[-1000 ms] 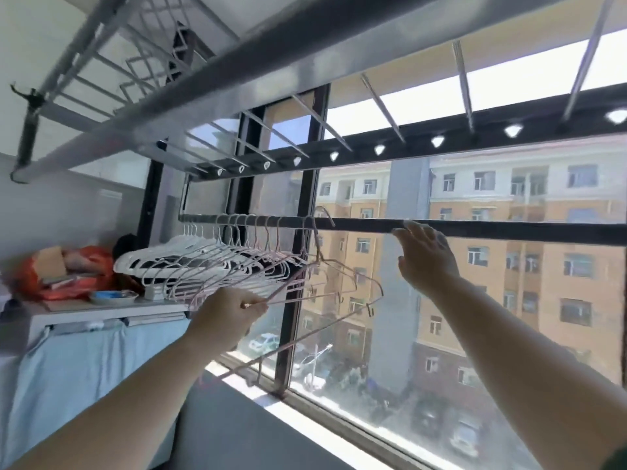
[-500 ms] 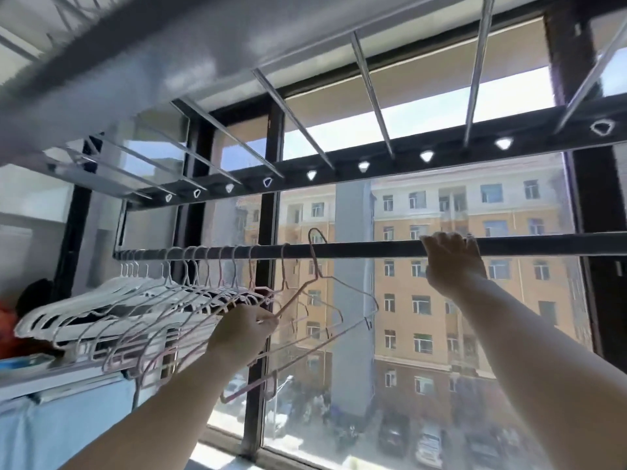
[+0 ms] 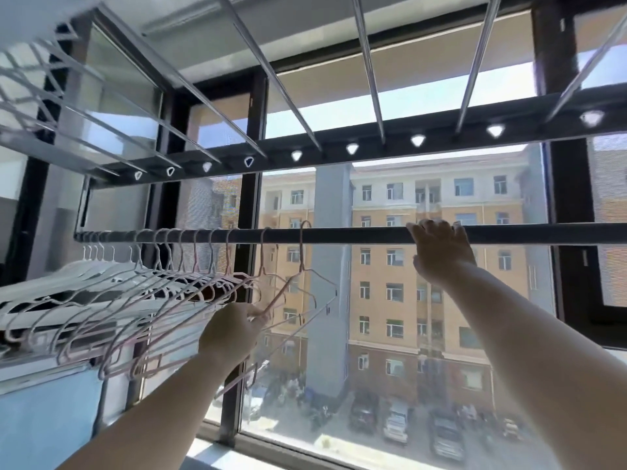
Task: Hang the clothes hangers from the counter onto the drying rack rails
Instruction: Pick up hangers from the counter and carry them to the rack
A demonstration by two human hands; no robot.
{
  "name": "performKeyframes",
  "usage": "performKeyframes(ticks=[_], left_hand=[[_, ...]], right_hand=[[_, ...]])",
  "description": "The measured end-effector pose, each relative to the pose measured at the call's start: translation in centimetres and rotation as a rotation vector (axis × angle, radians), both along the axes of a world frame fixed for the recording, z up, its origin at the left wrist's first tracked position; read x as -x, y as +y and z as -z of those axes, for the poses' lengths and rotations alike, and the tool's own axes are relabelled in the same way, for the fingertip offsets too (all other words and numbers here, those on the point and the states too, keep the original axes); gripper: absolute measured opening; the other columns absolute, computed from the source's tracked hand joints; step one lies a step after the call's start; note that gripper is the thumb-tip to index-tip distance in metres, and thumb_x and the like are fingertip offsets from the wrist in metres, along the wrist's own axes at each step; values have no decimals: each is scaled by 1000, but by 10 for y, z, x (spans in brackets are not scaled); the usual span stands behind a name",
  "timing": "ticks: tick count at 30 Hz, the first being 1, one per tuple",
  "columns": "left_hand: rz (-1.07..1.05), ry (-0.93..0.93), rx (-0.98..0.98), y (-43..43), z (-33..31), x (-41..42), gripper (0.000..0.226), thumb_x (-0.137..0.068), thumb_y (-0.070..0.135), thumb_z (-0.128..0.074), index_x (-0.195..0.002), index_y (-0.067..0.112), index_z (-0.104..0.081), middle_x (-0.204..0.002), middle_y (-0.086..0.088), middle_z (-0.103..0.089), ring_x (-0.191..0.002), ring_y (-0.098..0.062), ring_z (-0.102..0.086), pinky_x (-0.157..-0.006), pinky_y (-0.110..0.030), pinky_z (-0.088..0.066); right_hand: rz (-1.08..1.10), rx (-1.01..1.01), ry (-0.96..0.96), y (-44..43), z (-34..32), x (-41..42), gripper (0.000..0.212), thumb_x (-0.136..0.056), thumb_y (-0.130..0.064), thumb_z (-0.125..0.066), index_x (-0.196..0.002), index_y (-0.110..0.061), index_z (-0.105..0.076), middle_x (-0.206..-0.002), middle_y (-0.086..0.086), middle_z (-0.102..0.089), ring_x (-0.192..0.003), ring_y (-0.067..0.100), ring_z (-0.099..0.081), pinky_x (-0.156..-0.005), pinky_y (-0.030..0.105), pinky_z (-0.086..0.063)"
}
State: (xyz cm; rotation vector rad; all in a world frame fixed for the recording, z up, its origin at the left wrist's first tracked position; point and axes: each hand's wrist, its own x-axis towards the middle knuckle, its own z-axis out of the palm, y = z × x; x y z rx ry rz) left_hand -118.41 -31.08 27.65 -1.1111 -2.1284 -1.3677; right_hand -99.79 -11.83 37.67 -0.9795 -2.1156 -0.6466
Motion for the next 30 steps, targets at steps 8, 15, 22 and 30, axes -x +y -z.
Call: performKeyframes(ticks=[8,15,22,30], left_hand=[[-37,-33,-4,-7,5,3,28,-92,16,-50,-115,4,-61,-91,-19,-69,-47,-12,-44,-48,-20,-35],[-6,-60,71,-13,7,6,25,-93,22,-50,-113,13,-61,-59,4,-57,-42,-9,-51,-44,-19,-39],[-136,214,2,-26,8,-11,33,-91,28,-51,-118,10,-58,-121,-9,-60,-109,-22,-56,-83,-25,-41],[227,338,18,-21,28,-58,20,-91,26,-52,-108,24,-63,-99,16,-60,-88,4,-53,-85,-6,-36]], right_hand=[[-7,17,0,-5,0,-3,58,-92,-10,-42,-144,-17,-19,-145,6,-28,-136,25,-23,-113,40,-14],[-5,48,-2,-13,4,-7,56,-92,-9,-42,-143,-17,-22,-148,6,-23,-136,25,-21,-112,38,-15],[-23,65,63,-22,23,-15,54,-92,-11,-42,-143,-17,-24,-144,7,-29,-135,25,-23,-112,36,-15],[75,155,9,-33,63,-45,39,-95,-12,-39,-133,-14,-41,-137,6,-44,-129,22,-36,-109,34,-24]])
